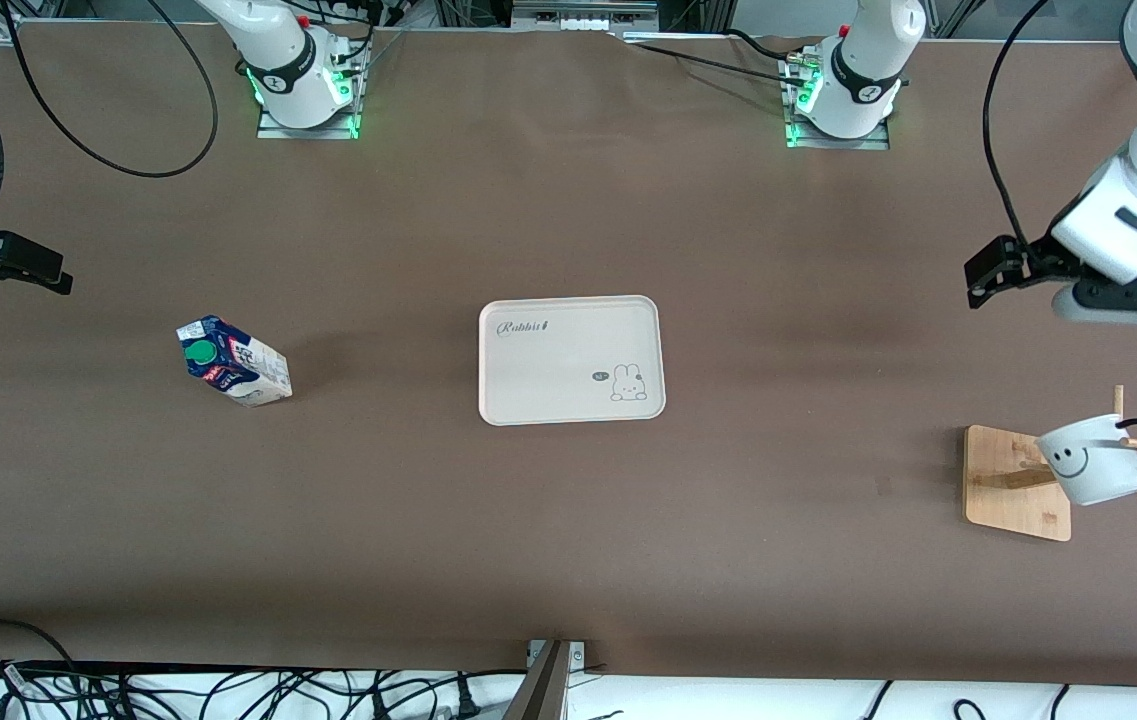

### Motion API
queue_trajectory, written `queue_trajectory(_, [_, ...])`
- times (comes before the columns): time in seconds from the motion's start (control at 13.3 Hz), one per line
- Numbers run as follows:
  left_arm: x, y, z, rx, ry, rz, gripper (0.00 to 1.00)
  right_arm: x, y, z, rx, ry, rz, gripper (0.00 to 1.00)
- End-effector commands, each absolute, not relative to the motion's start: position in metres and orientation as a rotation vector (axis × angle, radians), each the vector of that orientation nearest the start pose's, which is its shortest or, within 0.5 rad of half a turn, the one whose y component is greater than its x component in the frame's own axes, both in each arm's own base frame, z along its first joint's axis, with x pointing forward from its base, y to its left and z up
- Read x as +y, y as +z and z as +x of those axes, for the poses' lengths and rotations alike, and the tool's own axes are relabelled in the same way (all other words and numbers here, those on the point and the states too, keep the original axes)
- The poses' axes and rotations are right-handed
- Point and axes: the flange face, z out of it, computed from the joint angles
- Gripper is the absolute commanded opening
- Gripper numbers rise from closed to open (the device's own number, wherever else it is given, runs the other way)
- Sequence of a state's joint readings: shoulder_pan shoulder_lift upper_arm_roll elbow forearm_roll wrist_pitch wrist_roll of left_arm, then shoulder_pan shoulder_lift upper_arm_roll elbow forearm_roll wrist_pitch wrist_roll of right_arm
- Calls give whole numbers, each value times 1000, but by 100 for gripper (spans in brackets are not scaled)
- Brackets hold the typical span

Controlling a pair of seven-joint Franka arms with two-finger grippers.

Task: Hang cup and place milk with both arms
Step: 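Open the left gripper and draw it back from the mug tree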

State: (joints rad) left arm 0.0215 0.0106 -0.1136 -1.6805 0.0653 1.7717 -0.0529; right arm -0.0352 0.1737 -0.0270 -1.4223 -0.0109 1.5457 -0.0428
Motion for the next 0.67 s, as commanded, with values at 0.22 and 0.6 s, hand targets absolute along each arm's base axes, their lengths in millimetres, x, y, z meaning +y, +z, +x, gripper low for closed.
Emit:
queue_trajectory(0.22, [-37,584,535,137,-117,-3062,100,-35,595,604,74,65,-3136,100])
queue_trajectory(0.6, [-40,584,535,230,-103,-3069,100,-32,595,604,55,67,-3141,100])
